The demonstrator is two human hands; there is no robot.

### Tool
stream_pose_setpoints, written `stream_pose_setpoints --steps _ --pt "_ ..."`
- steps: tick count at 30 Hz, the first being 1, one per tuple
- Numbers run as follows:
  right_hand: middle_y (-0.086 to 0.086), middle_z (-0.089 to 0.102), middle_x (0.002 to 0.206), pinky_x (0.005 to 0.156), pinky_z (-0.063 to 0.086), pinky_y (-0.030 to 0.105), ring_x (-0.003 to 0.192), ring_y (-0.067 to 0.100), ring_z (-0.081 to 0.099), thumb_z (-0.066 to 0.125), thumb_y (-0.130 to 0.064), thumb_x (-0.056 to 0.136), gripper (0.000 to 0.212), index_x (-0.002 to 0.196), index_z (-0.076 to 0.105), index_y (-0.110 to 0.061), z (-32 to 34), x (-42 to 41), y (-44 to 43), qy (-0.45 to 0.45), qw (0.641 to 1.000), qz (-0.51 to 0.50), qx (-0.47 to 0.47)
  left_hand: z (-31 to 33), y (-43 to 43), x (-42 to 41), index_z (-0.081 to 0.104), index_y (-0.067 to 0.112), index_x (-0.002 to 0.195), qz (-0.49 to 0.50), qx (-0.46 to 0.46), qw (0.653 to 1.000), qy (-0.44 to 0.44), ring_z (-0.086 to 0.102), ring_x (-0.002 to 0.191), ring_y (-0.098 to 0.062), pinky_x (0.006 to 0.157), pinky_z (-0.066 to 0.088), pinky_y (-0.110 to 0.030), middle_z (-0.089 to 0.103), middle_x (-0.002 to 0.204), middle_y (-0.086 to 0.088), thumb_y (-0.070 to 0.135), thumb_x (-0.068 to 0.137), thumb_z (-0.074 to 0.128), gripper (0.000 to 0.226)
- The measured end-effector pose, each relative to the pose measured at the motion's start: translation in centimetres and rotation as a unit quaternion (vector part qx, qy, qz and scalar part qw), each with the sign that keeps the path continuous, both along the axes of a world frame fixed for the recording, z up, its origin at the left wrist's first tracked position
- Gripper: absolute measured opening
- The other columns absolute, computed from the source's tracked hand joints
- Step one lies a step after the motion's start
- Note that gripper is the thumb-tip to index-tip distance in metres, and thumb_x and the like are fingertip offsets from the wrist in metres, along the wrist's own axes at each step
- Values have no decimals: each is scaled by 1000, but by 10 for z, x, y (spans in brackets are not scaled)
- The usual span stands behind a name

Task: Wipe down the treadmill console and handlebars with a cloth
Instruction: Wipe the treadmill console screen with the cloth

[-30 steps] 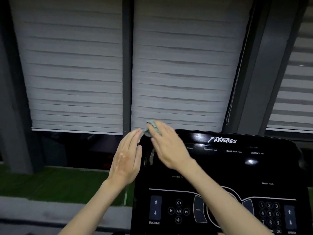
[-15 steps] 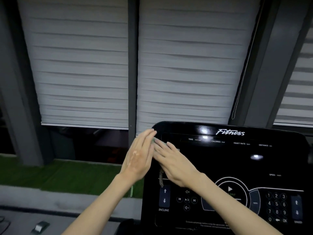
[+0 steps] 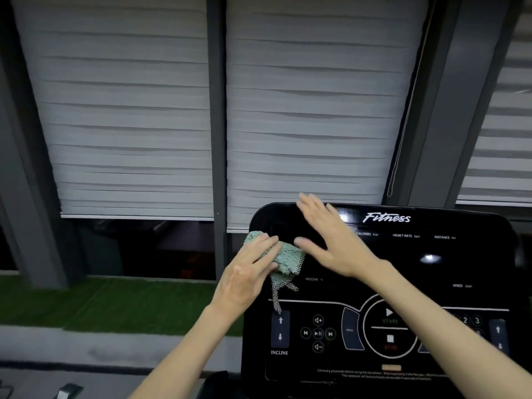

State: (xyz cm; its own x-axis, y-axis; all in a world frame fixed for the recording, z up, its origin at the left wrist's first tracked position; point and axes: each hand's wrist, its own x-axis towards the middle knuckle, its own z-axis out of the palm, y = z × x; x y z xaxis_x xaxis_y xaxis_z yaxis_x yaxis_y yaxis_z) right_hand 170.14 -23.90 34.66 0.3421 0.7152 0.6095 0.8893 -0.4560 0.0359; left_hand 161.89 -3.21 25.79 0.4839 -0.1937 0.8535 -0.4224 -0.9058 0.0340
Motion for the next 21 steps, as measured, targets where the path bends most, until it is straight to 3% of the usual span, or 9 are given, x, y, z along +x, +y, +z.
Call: stream_pose_setpoints --steps 3,10,13,16,19,21 --pt "-1 8 160 120 3 35 148 10 -1 24 -45 98 65 153 19 -12 11 12 -2 -24 998 -50 6 -16 6 -8 64 7 128 -21 1 1000 -3 49 133 -17 113 37 -27 59 137 -2 22 99 53 34" --pt "3 13 161 119 2 34 148 15 5 26 -33 100 57 153 21 -10 -33 1 0 -69 992 -102 -28 -84 -4 -43 63 13 127 -26 22 999 -2 53 129 -12 101 50 -30 61 133 3 23 96 57 33" --pt "9 21 159 116 13 42 147 22 17 22 -33 99 58 150 27 -5 -16 5 0 -70 986 -154 -3 -68 -2 -39 65 13 127 -30 22 999 8 52 130 -12 103 47 -26 60 135 2 18 92 63 35" --pt "12 22 158 117 10 40 147 25 16 10 -40 96 67 149 27 -2 4 11 3 -36 983 -178 -7 -31 -1 -21 65 10 126 -8 -22 1000 4 51 129 -16 104 45 -28 58 135 -1 4 81 77 47" --pt "12 22 158 118 10 40 147 25 15 9 -40 96 67 148 27 -2 2 11 4 -44 983 -179 -20 -5 -7 -10 66 9 125 11 -42 999 -8 54 127 -17 100 48 -29 63 131 -2 5 83 73 42" --pt "12 20 159 118 10 40 147 25 14 10 -40 96 66 150 24 -3 -4 10 2 -48 982 -184 -14 -12 -9 -12 67 10 124 8 -45 999 -12 55 126 -15 104 44 -21 64 130 0 7 85 71 39"
